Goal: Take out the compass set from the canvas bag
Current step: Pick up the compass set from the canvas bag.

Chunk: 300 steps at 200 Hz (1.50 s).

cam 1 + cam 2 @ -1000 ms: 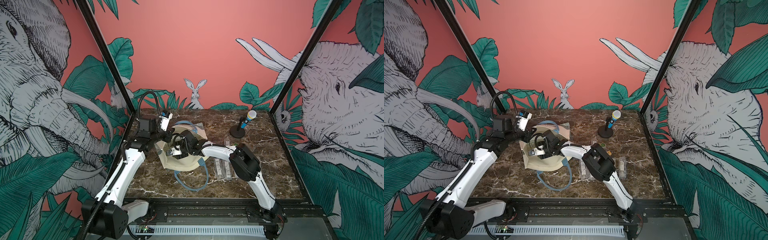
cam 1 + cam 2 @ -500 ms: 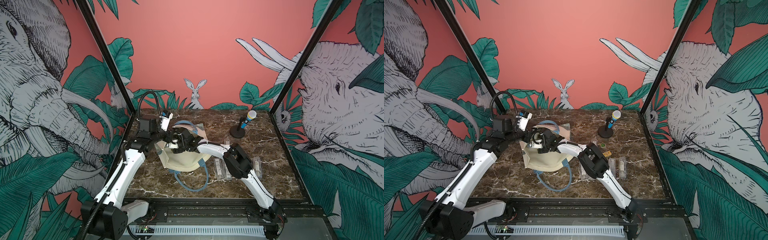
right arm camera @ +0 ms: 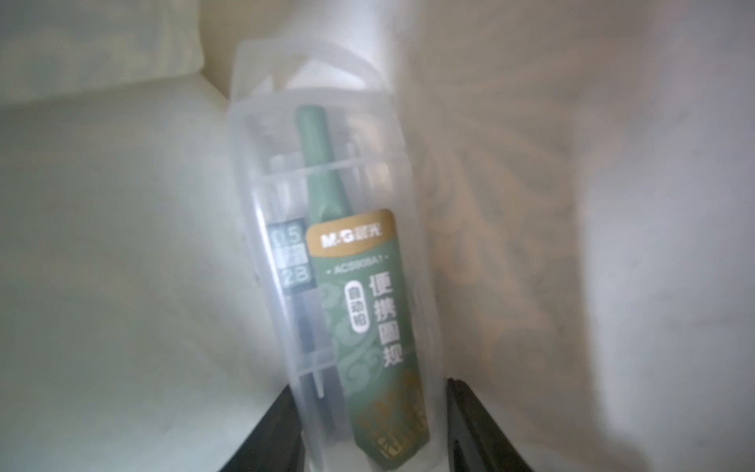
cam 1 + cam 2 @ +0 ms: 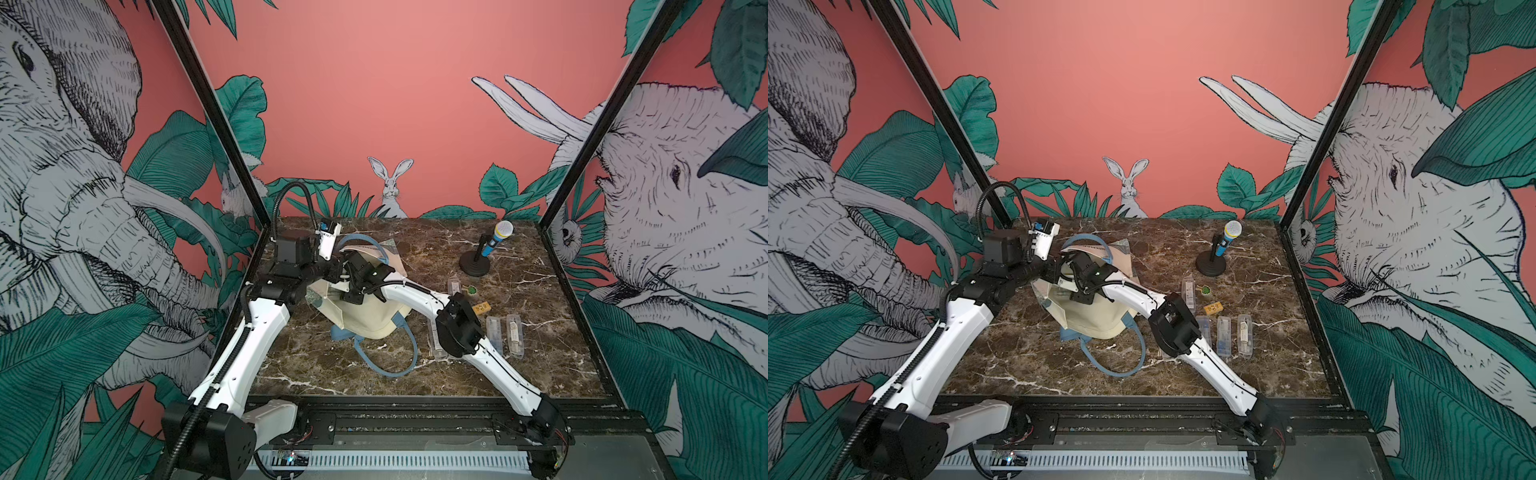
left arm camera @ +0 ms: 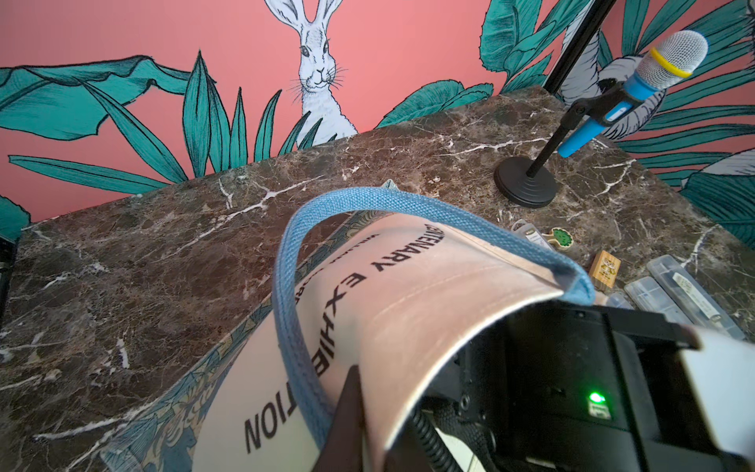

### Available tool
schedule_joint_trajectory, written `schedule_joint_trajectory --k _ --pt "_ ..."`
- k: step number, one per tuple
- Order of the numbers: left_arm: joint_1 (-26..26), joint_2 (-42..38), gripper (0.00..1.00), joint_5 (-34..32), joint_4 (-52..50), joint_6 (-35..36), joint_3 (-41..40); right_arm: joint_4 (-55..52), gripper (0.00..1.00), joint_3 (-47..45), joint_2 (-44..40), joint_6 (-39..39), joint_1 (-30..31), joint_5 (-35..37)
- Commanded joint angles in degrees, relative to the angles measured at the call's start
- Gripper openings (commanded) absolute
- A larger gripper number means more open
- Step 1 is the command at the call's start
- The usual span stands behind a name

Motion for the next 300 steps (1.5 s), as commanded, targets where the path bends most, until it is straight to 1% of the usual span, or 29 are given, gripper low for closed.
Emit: schedule_joint_trajectory --k 1,20,28,42,57,83,109,125,145,161,182,210,230,248,256,281,300 --pt "-1.27 -1.24 0.00 4.33 -0.22 -0.29 0.02 -2.24 0.46 -3.93 -5.65 7.73 0.20 -6.75" --pt "-1.19 -1.15 0.00 4.03 -0.30 -0.23 0.07 0.31 0.37 -8.11 -9.05 11.13 0.22 -10.65" --pt "-1.16 -1.06 0.00 3.87 -0.35 -0.19 0.06 1.29 0.34 -9.59 -10.26 12.90 0.17 -11.50" --pt "-1.01 -0.91 0.00 3.76 -0.39 -0.12 0.00 2.34 0.27 -11.39 -11.81 15.74 0.08 -13.00" --pt "-0.98 -0.73 0.00 3.75 -0.39 -0.10 0.07 3.46 0.22 -12.79 -12.83 18.74 -0.04 -14.23" --pt "-0.90 -0.28 0.00 3.66 -0.57 0.07 0.15 5.26 0.19 -15.04 -13.84 21.83 -0.17 -15.17" --pt "-0.93 0.06 0.00 3.40 -0.74 0.25 0.20 3.39 0.20 -15.15 -13.72 24.15 -0.26 -15.81" --pt "-0.92 0.39 0.00 3.49 -0.91 0.32 0.33 0.21 0.29 -12.87 -12.45 26.14 -0.27 -15.49" --pt "-0.92 0.36 0.00 3.43 -0.83 0.25 0.33 -2.89 0.38 -9.86 -9.64 29.25 -0.35 -13.87" --pt "-0.92 0.45 0.00 3.38 -0.92 0.29 0.33 -7.30 0.43 -4.86 -6.13 31.37 -0.40 -12.58" --pt "-0.90 0.45 0.00 3.40 -0.92 0.26 0.34 -12.02 0.46 0.40 -2.93 31.89 -0.42 -11.35" --pt "-0.87 0.47 0.00 3.41 -0.92 0.29 0.33 -10.63 0.47 -1.21 -4.41 31.92 -0.38 -9.51" --pt "-0.94 0.44 0.00 2.97 -0.91 0.42 0.33 -9.88 0.41 -2.22 -5.78 32.28 -0.40 -9.70" --pt "-0.85 0.48 0.00 2.39 -1.10 0.49 0.33 -11.88 0.39 -1.95 -7.45 32.55 -0.52 -9.35" --pt "-0.79 0.61 0.00 2.11 -1.10 0.49 0.33 -12.88 0.38 -2.39 -8.87 32.74 -0.48 -9.29" --pt "-0.85 1.05 0.00 1.14 -1.40 0.51 0.50 -15.41 0.37 -6.50 -14.92 33.66 -0.63 -5.71" --pt "-0.84 1.13 0.00 0.54 -1.49 0.53 0.59 -16.11 0.37 -12.12 -20.23 34.68 -0.95 -3.45"
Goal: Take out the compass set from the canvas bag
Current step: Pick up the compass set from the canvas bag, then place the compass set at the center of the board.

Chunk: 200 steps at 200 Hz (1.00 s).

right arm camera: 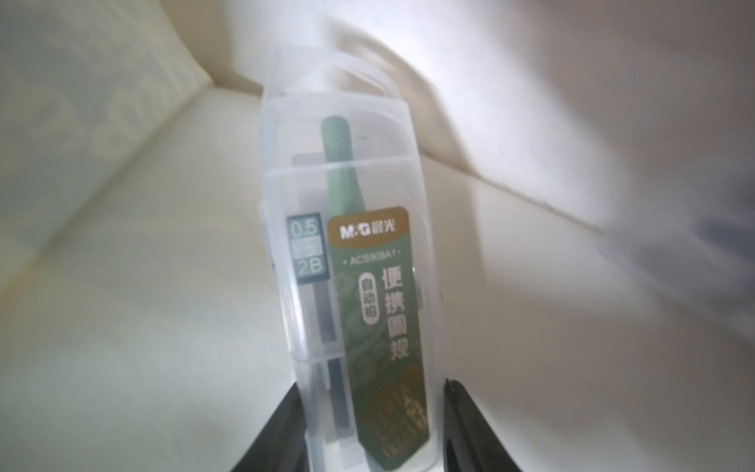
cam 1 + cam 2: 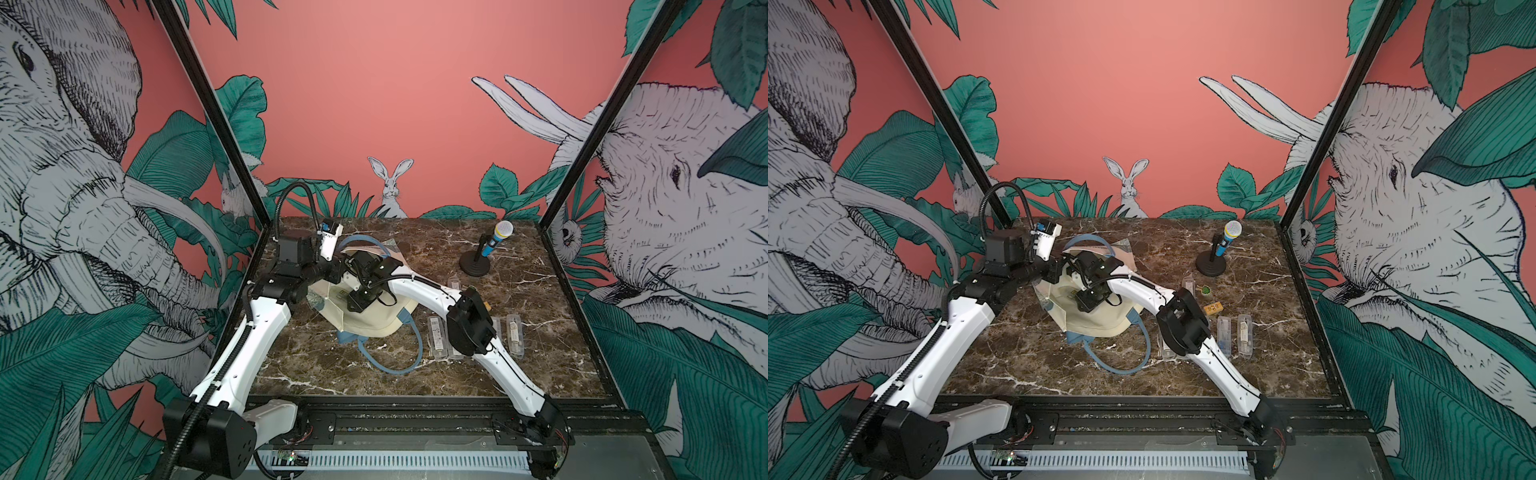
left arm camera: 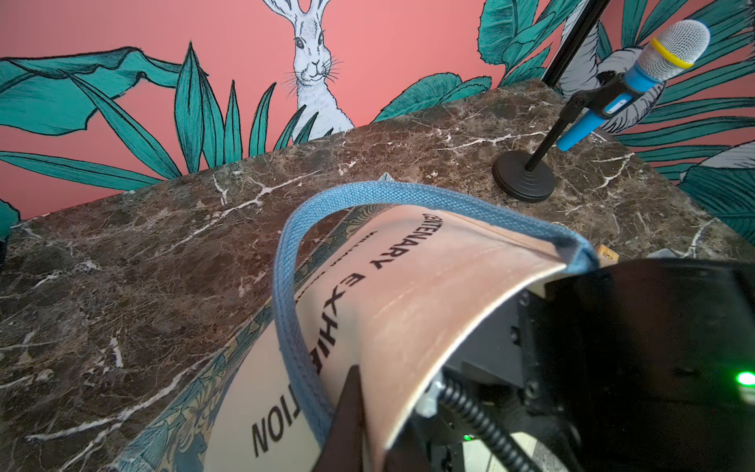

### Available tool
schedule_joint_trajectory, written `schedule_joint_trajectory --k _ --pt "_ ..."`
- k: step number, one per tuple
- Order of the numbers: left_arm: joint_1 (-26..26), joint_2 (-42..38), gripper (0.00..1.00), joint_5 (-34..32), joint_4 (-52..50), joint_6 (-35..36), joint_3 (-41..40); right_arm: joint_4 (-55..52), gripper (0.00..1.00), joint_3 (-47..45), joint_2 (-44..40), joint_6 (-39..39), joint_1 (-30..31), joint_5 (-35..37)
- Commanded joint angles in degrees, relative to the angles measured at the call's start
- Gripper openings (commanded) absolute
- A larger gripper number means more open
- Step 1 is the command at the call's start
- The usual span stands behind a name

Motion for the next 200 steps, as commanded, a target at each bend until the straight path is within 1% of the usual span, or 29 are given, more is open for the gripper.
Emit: schedule_joint_trajectory --k 1,57,102,117,141,149,162,172,183,192,200 --pt "-0.57 0.41 0.00 0.76 -1.34 0.28 0.59 -1.53 0.37 -3.61 -10.38 1.75 0.09 3.71" --pt "-0.61 0.46 0.00 0.25 -1.07 -0.24 0.75 -4.43 0.35 -16.00 -23.60 4.92 0.25 6.89" --pt "-0.49 0.46 0.00 -1.18 -1.01 -1.01 1.12 -10.07 0.35 -24.79 -39.90 7.38 1.66 8.30" --pt "-0.48 0.44 0.00 -1.24 -0.76 -1.41 0.86 -12.59 0.35 -26.27 -46.23 8.37 1.71 10.86" --pt "-0.46 0.41 0.00 -1.11 -0.16 -2.21 0.62 -13.44 0.35 -28.66 -55.27 8.90 1.39 18.25" --pt "-0.14 0.37 0.00 -1.15 -0.05 -2.51 0.75 -13.50 0.35 -29.68 -56.54 9.30 0.30 20.81" --pt "-0.13 0.13 0.00 -1.47 -0.26 -2.54 0.92 -12.81 0.36 -32.10 -57.72 11.75 -3.91 22.69" --pt "-0.06 -0.06 0.00 -1.80 -0.60 -2.45 0.94 -9.45 0.36 -35.32 -58.71 14.56 -7.36 25.13" --pt "-0.04 -0.37 0.00 -2.20 -1.05 -2.23 0.95 -4.85 0.34 -39.03 -59.39 16.81 -10.75 25.55" --pt "0.03 -0.56 0.00 -2.70 -1.34 -2.17 0.94 -2.41 0.33 -40.98 -58.67 18.20 -12.71 27.39" --pt "0.05 -0.68 0.00 -3.12 -1.95 -1.89 1.11 -0.20 0.32 -42.43 -57.47 19.01 -14.15 27.24"
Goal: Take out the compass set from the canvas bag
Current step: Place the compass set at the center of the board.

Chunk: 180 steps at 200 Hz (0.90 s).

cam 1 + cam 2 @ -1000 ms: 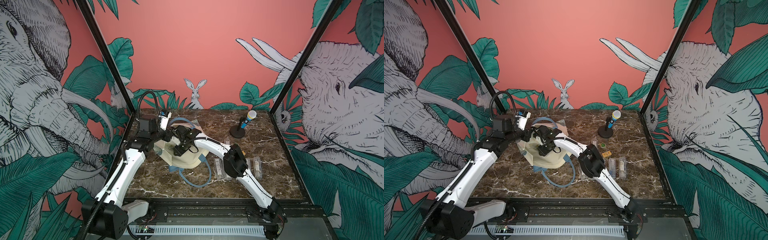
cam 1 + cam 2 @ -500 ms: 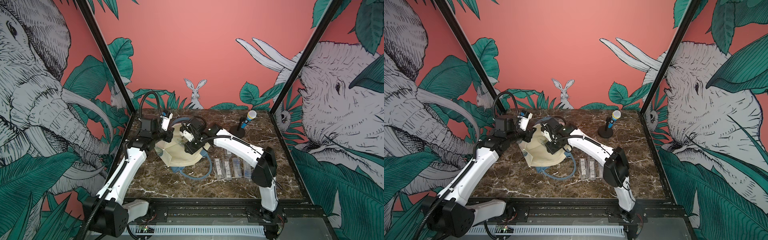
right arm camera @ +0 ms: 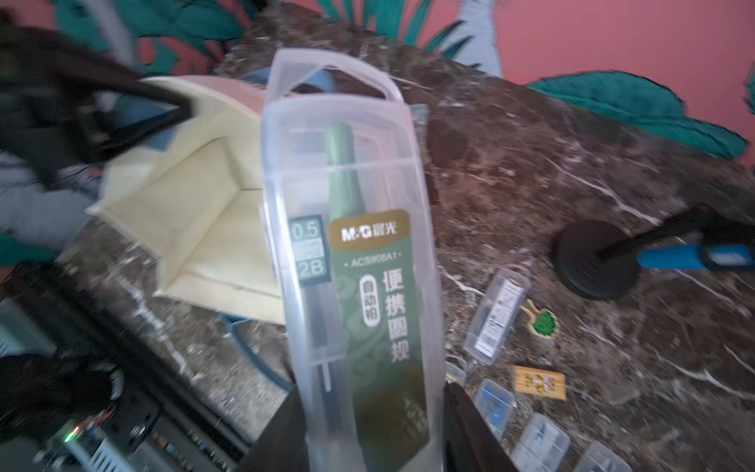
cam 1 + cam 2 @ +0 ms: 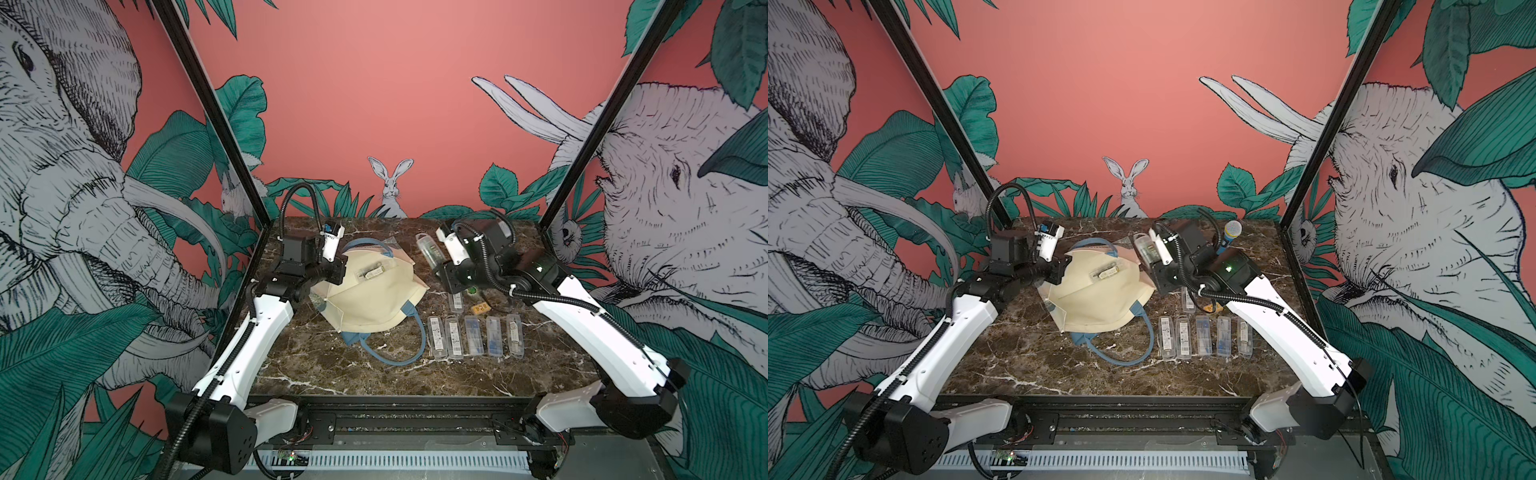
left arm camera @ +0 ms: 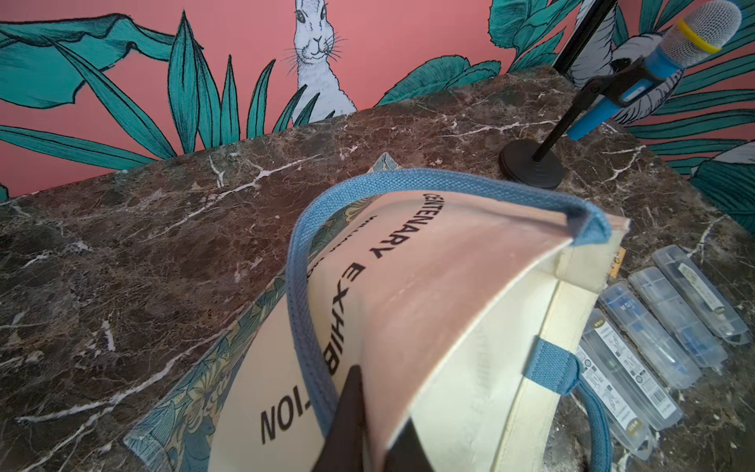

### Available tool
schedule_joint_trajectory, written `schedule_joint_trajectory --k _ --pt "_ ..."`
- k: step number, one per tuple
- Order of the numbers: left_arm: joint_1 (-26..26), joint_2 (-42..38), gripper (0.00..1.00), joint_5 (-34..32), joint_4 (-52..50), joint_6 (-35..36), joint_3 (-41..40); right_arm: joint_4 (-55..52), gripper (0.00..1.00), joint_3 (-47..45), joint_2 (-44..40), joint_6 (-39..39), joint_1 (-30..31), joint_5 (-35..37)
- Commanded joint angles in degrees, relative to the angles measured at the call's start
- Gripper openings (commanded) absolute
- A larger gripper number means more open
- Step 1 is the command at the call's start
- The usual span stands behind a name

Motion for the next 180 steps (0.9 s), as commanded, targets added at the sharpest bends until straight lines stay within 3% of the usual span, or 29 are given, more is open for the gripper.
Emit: schedule_joint_trajectory --k 1,73,180 --pt "0.38 -1.77 0.00 -1.57 -1.11 -0.68 1.16 6.93 0.32 -5.75 4.54 6.00 -4.25 5.72" --pt "0.79 -2.07 0.00 -1.51 -1.53 -0.09 1.27 18.07 0.32 -13.21 22.55 13.44 -7.66 2.98" --pt "1.08 -1.31 0.00 0.53 -0.71 -0.51 1.20 20.45 0.32 -17.07 28.22 21.21 -7.48 2.67"
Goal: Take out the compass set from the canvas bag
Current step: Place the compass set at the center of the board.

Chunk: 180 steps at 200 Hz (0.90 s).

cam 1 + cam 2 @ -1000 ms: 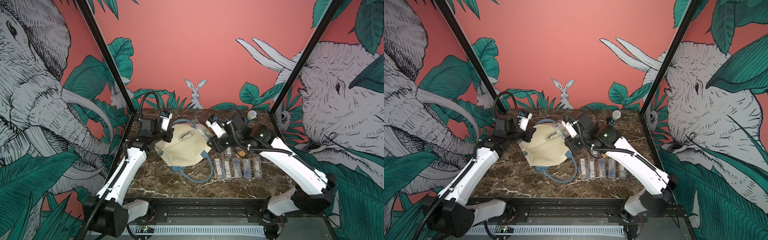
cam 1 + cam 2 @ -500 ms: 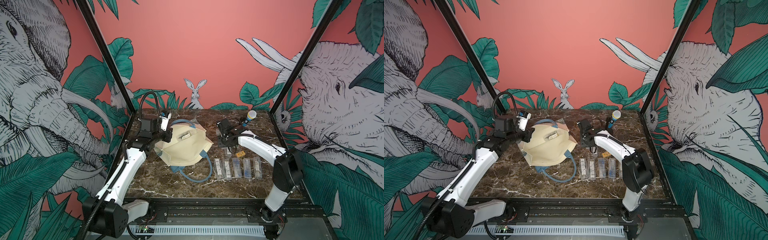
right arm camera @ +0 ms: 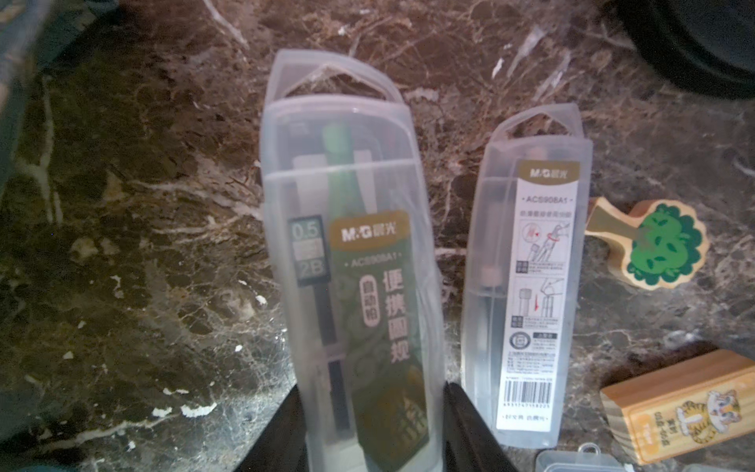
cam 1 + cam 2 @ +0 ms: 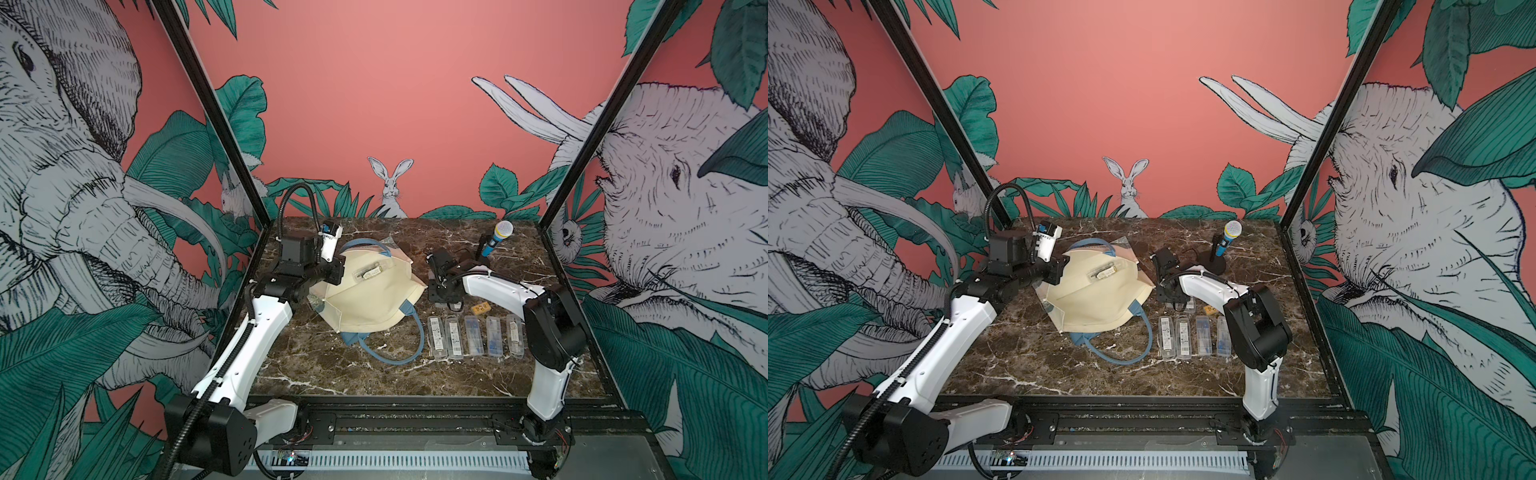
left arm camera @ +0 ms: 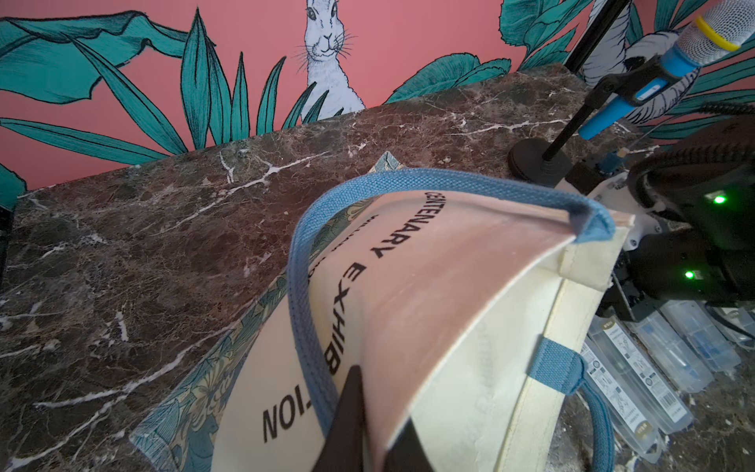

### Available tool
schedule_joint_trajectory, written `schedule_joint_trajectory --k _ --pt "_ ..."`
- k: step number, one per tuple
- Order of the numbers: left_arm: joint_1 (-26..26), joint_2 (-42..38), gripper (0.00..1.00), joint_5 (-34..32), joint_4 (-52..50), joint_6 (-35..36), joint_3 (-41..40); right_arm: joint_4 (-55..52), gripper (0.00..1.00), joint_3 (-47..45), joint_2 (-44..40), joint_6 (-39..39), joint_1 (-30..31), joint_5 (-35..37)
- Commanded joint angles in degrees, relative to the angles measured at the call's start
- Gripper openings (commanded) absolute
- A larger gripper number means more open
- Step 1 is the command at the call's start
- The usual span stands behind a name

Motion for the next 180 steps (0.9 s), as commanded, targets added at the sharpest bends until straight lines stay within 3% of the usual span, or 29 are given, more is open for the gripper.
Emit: schedule_joint_trajectory --k 1,78,180 --pt "0.60 -0.91 0.00 1.27 -0.08 -0.58 1.18 0.08 0.32 -0.35 1.08 3.83 -0.12 1.94" --pt "0.60 -1.21 0.00 1.79 0.02 -0.61 1.16 -0.14 0.40 -1.26 3.36 3.56 -0.12 2.74" --pt "0.47 -1.16 0.00 2.15 0.07 -0.56 1.12 -0.33 0.60 -1.49 1.05 4.18 -0.12 2.15"
